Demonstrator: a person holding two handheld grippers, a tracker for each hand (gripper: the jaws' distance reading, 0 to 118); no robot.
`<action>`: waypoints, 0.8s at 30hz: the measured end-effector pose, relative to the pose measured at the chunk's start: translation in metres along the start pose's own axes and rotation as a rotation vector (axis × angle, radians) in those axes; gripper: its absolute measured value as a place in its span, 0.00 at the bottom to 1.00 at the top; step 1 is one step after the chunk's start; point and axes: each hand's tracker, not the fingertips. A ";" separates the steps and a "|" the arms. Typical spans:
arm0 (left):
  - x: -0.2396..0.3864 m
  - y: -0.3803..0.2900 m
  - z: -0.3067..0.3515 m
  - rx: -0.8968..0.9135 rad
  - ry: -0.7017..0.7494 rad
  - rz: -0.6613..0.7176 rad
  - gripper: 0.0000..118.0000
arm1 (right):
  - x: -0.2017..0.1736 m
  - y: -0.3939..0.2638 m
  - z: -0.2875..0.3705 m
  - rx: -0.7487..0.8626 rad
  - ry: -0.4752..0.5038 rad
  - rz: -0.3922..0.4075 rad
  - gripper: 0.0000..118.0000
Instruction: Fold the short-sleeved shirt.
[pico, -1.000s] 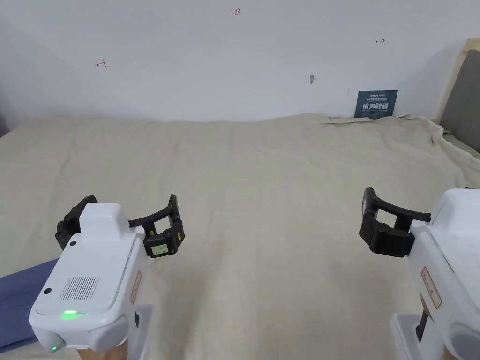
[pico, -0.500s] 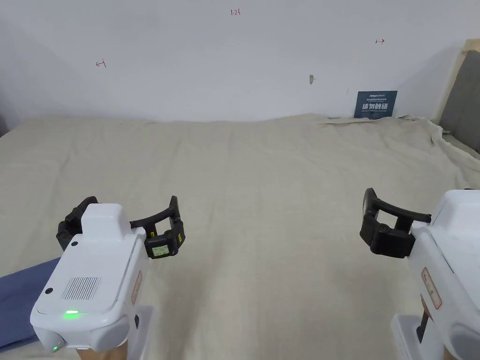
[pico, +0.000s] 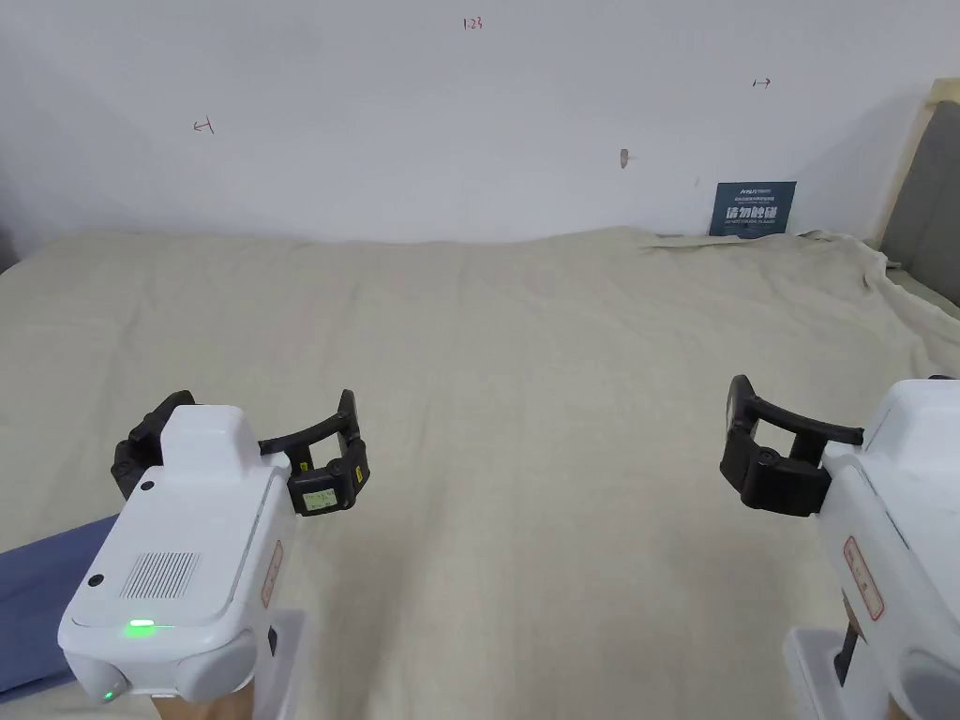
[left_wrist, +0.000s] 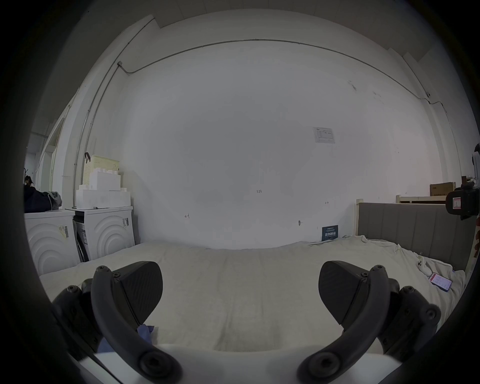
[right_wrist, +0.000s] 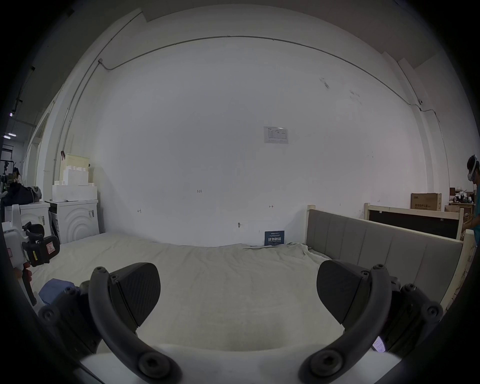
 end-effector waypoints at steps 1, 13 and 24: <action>0.000 0.000 0.000 0.001 -0.001 0.000 1.00 | 0.000 0.000 0.000 0.000 -0.001 0.001 1.00; 0.001 -0.002 0.001 -0.007 -0.004 -0.011 1.00 | -0.003 0.003 0.003 0.004 -0.004 0.008 1.00; -0.002 0.001 0.003 -0.001 -0.003 0.012 1.00 | -0.014 0.019 0.001 -0.168 -0.030 -0.108 1.00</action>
